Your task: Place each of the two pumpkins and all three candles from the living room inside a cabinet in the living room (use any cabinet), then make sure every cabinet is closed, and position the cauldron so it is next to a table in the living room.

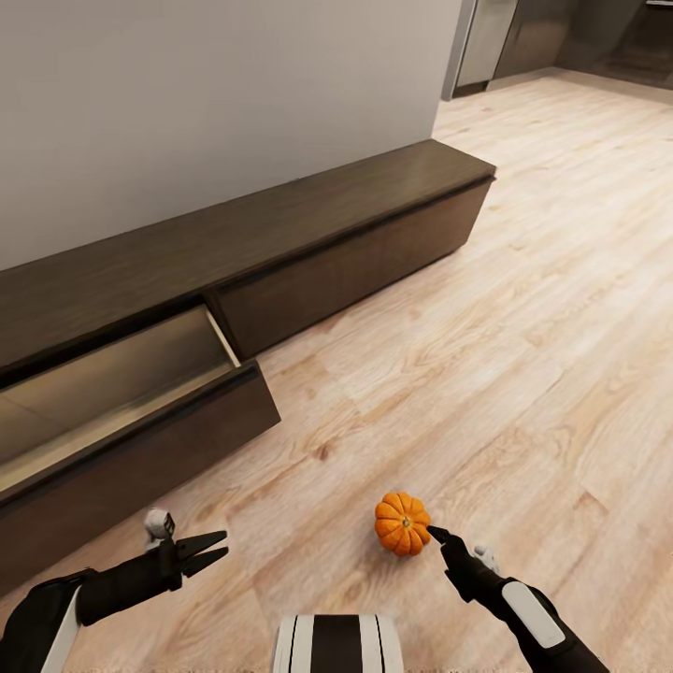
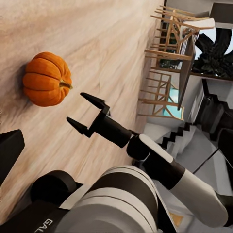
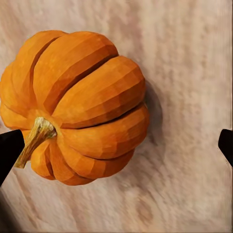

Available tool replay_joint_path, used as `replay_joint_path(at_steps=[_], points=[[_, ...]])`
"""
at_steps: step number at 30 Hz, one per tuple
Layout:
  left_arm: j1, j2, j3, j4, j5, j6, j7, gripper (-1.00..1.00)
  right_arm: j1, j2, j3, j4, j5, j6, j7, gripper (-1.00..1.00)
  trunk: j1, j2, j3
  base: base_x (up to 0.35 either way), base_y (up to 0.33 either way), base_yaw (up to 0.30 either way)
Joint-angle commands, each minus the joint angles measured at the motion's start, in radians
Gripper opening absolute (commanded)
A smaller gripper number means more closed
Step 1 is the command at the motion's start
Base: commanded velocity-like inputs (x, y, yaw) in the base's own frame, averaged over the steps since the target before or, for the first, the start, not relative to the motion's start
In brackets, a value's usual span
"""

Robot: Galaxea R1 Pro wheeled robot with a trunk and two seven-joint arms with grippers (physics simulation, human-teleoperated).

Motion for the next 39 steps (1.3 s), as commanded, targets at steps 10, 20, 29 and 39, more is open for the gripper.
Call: replay_joint_path(at_steps=[10, 20, 29, 39], points=[[0.000, 0.000, 0.000, 0.000, 0.000, 0.000, 0.000, 1.00, 0.000, 0.000, 0.002, 0.000, 0.001, -0.015, 0.001, 1.00, 0.004, -0.002, -0.039, 0.000, 0.000, 0.000], [0.001, -0.001, 0.000, 0.000, -0.001, 0.000, 0.000, 1.00, 0.000, 0.001, 0.003, 0.000, 0.001, -0.015, 0.001, 1.00, 0.005, -0.003, -0.047, 0.009, 0.003, 0.000], [0.001, -0.001, 0.000, 0.000, -0.001, -0.001, 0.000, 1.00, 0.000, 0.003, 0.004, 0.000, 0.004, -0.017, 0.001, 1.00, 0.005, -0.003, -0.047, 0.073, 0.033, 0.000], [0.001, -0.004, -0.001, 0.000, -0.001, -0.005, 0.003, 1.00, 0.001, 0.003, 0.004, 0.000, 0.014, -0.016, 0.001, 1.00, 0.005, -0.003, -0.047, 0.016, 0.022, 0.000]])
